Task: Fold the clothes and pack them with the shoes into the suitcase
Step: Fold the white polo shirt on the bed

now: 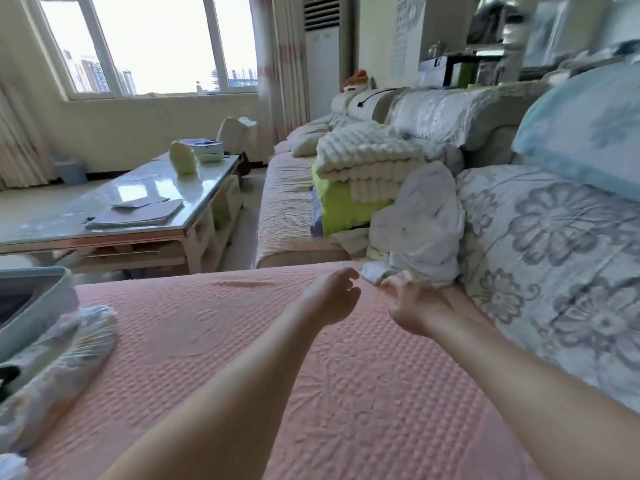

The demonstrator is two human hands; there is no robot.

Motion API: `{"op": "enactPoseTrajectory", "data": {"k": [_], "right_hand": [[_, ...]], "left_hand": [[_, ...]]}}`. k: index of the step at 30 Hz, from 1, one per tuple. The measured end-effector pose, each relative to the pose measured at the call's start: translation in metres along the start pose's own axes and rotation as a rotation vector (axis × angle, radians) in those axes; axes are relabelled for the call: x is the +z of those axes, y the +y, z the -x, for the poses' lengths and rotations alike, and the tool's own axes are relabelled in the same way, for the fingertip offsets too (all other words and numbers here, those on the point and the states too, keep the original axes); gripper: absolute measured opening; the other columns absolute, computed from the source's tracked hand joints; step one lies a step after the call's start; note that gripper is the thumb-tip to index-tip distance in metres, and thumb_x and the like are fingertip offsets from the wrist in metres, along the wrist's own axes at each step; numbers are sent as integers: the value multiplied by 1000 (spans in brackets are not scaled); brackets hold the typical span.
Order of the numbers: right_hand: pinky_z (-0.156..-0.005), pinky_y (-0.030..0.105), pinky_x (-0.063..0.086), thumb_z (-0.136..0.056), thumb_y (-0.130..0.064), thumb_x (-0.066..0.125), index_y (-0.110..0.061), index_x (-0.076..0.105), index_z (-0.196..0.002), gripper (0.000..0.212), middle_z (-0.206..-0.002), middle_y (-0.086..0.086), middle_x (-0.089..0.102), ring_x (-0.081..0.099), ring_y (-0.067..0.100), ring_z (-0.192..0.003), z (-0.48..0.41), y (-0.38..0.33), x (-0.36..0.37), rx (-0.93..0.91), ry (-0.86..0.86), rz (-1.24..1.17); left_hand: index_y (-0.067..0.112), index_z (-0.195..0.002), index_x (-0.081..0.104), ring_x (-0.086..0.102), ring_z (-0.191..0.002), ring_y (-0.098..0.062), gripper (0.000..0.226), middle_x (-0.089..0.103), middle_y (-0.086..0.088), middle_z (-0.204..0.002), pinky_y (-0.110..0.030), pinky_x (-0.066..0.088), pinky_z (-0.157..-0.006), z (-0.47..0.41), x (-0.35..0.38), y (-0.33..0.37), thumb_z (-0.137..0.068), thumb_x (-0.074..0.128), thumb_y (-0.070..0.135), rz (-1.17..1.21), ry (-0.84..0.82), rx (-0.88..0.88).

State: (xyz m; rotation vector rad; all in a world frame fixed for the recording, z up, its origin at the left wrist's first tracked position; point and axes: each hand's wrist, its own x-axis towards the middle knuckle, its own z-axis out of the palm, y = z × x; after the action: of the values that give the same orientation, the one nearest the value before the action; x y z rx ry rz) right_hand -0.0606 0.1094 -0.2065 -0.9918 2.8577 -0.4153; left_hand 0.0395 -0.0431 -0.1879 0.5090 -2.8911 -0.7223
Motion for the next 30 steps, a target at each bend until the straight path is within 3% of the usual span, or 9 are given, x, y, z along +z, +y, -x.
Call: {"op": "enactPoseTrajectory", "data": {"k": [4,8,11,14,16,21,24,27,30], "right_hand": [[-112,42,35,-92,-24,51,-30,33,-150,61,-155,6,26,33,29,-139,-56,57,13,60,41,193],[-115,55,28,-100,-16,45,-35,-5,-159,79,-165,11,-20,2,34,-153,-108,96,35,80,14,466],[-118,53,28,-96,-11,49,-44,-26,-152,98,-159,7,-38,0,36,-154,-133,118,42,124,-67,344],[-112,43,40,-87,-18,63,-40,-26,-152,113,-166,14,5,30,37,-146,-142,122,39,165,-100,138],[-109,39,43,-84,-28,63,-35,-16,-157,108,-161,14,27,42,35,-139,-143,120,38,191,-90,116],[-115,38,25,-90,-73,45,-15,23,-158,92,-162,16,27,29,33,-147,-120,109,28,252,-84,-72],[-117,41,21,-98,-54,43,-12,40,-147,65,-156,18,33,23,36,-145,-93,100,16,227,52,-51],[-100,37,39,-92,-28,49,-22,57,-115,25,-126,7,53,46,31,-125,-57,91,-1,83,149,-125],[-75,33,46,-89,-23,56,-31,54,-83,10,-89,-7,60,60,19,-90,-6,66,-21,-34,89,-361]], "left_hand": [[28,-142,44,49,-129,-26,45,52,-3,-143,-36,40,-104,-81,52,17,-98,49,34,-80,8,69],[30,-153,25,26,-143,-29,65,28,-4,-157,-42,30,-113,-143,92,18,-94,52,29,-156,-66,114],[31,-156,24,23,-147,-29,65,20,-6,-163,-41,26,-118,-173,115,8,-98,54,23,-254,-144,159],[19,-143,50,46,-135,-26,45,49,-8,-148,-31,37,-109,-190,122,3,-98,56,18,-240,-98,165],[24,-140,53,49,-132,-22,54,54,-2,-143,-31,39,-109,-196,120,0,-90,66,12,-241,-45,102],[25,-142,47,54,-123,-24,49,56,-5,-137,-32,45,-100,-168,109,4,-96,55,14,-100,15,137],[31,-151,28,42,-131,-27,66,41,-4,-146,-41,43,-103,-139,96,13,-94,59,22,-76,141,255],[40,-154,16,22,-142,-25,88,22,1,-156,-46,34,-113,-109,77,27,-87,71,29,-51,113,331],[39,-145,39,18,-145,-22,76,27,2,-156,-46,28,-116,-78,59,39,-80,77,34,-134,10,375]]}}
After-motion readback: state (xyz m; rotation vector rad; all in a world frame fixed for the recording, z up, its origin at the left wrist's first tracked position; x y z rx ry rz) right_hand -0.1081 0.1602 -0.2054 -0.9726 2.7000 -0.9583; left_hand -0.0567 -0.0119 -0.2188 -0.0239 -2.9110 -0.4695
